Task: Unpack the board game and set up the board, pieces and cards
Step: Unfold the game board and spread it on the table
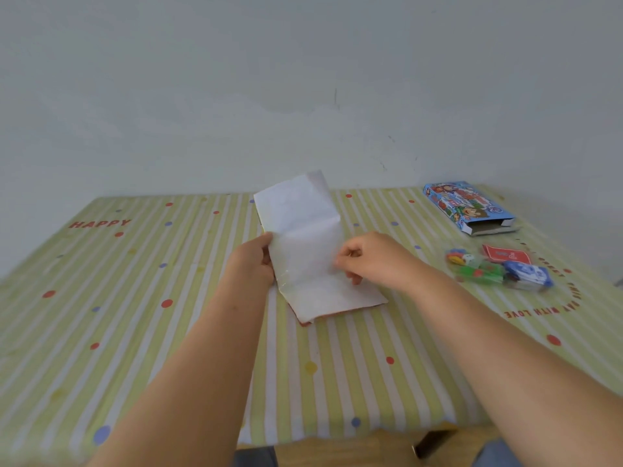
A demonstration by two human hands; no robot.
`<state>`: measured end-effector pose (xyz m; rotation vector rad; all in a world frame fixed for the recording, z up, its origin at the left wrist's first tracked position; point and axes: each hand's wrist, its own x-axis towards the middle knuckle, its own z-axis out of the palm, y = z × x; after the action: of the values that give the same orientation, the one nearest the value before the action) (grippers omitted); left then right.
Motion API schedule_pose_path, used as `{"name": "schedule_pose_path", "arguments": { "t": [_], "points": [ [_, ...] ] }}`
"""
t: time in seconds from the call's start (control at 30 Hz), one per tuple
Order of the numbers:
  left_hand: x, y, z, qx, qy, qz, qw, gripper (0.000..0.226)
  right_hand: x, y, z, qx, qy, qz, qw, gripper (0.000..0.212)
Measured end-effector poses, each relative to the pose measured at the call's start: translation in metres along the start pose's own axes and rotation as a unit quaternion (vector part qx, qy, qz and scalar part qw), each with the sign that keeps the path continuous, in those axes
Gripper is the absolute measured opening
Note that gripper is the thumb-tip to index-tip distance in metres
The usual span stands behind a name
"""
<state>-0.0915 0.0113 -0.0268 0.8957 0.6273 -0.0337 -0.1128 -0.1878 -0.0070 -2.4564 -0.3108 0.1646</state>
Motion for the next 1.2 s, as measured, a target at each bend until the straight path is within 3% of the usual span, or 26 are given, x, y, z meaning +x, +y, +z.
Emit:
{"name": "schedule_pose_path", "arguments": {
  "t": [0.1,0.2,0.47,0.63,0.83,1.0,1.1,1.2],
  "points": [
    [-0.002,0.001,0.001,-0.01,-0.001,0.003,1.0,0.015,-0.007,0.002,0.003,-0.069,-0.038,0.001,0.997,0.023],
    [-0.003,-0.001,0.006,-0.017,-0.012,-0.006,1.0,0.015,-0.009,0.005,0.01,-0.09,-0.009,-0.01,0.996,0.041],
    [-0.02,-0.003,0.03,-0.041,-0.114,0.002,0.993,0.005,-0.01,-0.011,0.011,-0.044,0.096,-0.017,0.994,0.075],
    [-0.037,-0.001,0.044,-0.033,-0.203,-0.004,0.979,0.014,-0.009,-0.017,0.007,0.039,0.109,-0.022,0.993,0.083],
    [-0.039,0.0,0.046,-0.026,-0.258,-0.002,0.966,0.022,-0.014,-0.019,-0.004,0.192,0.113,-0.022,0.975,0.065],
    [-0.04,0.0,0.044,-0.017,-0.266,-0.009,0.964,0.017,-0.015,-0.019,-0.01,0.202,0.11,-0.024,0.973,0.043],
    [-0.036,0.001,0.04,-0.019,-0.255,-0.002,0.967,0.012,-0.013,-0.019,-0.013,0.221,0.152,-0.014,0.963,0.021],
    [-0.029,0.004,0.032,-0.03,-0.233,0.01,0.972,0.008,-0.009,-0.014,-0.021,0.184,0.208,-0.011,0.961,0.017]
  ]
}}
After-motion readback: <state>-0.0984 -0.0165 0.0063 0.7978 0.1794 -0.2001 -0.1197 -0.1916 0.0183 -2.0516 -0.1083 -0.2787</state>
